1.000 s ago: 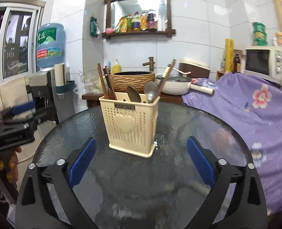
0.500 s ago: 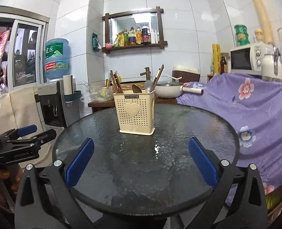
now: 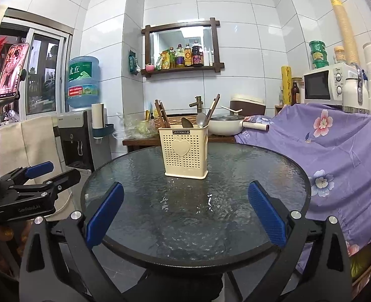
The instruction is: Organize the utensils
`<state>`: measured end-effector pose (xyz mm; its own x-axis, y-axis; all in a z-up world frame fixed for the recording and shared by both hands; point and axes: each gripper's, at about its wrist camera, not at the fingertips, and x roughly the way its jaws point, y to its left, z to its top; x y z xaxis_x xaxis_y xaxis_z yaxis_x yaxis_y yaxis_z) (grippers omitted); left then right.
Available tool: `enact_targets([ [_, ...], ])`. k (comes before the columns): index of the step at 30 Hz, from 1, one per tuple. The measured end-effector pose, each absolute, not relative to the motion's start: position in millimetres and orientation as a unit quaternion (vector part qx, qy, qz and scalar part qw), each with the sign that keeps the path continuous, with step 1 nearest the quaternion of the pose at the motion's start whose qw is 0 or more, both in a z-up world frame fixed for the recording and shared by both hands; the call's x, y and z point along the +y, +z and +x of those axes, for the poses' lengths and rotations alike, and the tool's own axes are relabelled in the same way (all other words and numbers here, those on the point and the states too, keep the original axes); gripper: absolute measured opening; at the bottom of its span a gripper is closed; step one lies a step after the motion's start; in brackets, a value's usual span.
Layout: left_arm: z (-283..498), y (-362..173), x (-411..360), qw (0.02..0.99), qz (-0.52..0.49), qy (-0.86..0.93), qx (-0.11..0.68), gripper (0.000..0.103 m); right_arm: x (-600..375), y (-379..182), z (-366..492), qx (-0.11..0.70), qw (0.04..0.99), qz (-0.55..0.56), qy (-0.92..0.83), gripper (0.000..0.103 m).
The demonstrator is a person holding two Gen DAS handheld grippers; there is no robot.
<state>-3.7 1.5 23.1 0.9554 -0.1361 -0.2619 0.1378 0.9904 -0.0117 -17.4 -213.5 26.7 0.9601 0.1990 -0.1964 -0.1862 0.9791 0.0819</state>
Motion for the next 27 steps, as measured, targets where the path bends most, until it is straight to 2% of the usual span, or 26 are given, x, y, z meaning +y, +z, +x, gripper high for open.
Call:
enact_targets([
  [27,-8.5,23.9,11.2,0.989,-0.016,-0.071,0.132,0.097,-209.2,27.8,-16.1,0.108,0.990,0.020,0.091,0.097],
])
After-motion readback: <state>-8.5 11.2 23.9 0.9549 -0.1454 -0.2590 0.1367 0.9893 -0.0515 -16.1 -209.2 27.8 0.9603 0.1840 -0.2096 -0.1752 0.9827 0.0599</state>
